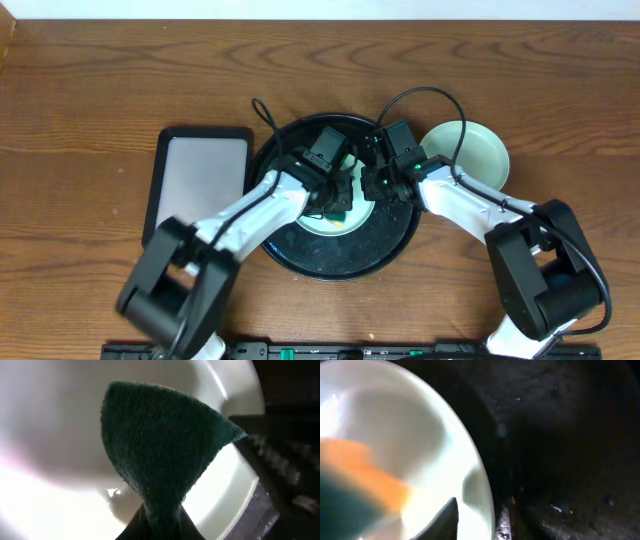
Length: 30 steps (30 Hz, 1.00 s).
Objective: Clean dirty plates on tray and stack at the side
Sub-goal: 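Scrub the green plate's pink mark with the sponge in the left gripper, then lift the sponge with the left gripper back toward the holder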
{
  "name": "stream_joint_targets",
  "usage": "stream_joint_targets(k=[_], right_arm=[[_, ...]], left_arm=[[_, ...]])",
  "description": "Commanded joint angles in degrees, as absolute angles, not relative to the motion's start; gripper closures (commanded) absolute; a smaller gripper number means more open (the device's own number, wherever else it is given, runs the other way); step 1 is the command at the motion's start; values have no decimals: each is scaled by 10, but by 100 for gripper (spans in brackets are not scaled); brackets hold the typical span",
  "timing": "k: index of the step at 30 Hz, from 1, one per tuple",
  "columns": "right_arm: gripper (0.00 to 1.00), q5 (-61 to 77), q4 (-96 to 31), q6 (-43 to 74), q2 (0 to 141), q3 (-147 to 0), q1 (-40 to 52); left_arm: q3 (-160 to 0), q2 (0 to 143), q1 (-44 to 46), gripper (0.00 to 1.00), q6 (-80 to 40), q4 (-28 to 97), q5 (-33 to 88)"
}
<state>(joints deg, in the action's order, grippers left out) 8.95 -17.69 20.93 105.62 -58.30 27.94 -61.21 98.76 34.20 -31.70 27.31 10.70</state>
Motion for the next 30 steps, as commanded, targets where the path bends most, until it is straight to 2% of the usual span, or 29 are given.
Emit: stream_joint_targets(k=[1, 4, 7, 10, 13, 15, 22, 24, 26, 30], right_arm=[[55, 100, -176, 209, 1063, -582, 284], [52, 99, -176, 209, 1064, -582, 285], [54, 99, -178, 210, 1065, -582, 286], [62, 99, -180, 209, 1065, -581, 286], [76, 99, -180, 209, 1065, -581, 286], [82, 99, -180, 210, 1065, -581, 286], [87, 99, -180, 209, 1065, -581, 286], [93, 99, -180, 209, 1065, -581, 286], [99, 99, -180, 209, 1065, -581, 286], [99, 86, -163, 209, 1065, -582, 284]], left_arm=[[-615, 873, 338, 93, -322, 297, 17], [-615, 785, 330, 93, -322, 335, -35], [-615, 696, 303, 93, -322, 387, -81], [-615, 622, 259, 93, -322, 441, -97], [-615, 557, 200, 92, -317, 494, -97], [-615, 525, 161, 93, -304, 526, -97], [-614, 482, 43, 92, -296, 605, -102], [-612, 487, 18, 93, -296, 615, -102], [-612, 491, 11, 93, -296, 616, -101], [-612, 492, 10, 93, -294, 616, -100]])
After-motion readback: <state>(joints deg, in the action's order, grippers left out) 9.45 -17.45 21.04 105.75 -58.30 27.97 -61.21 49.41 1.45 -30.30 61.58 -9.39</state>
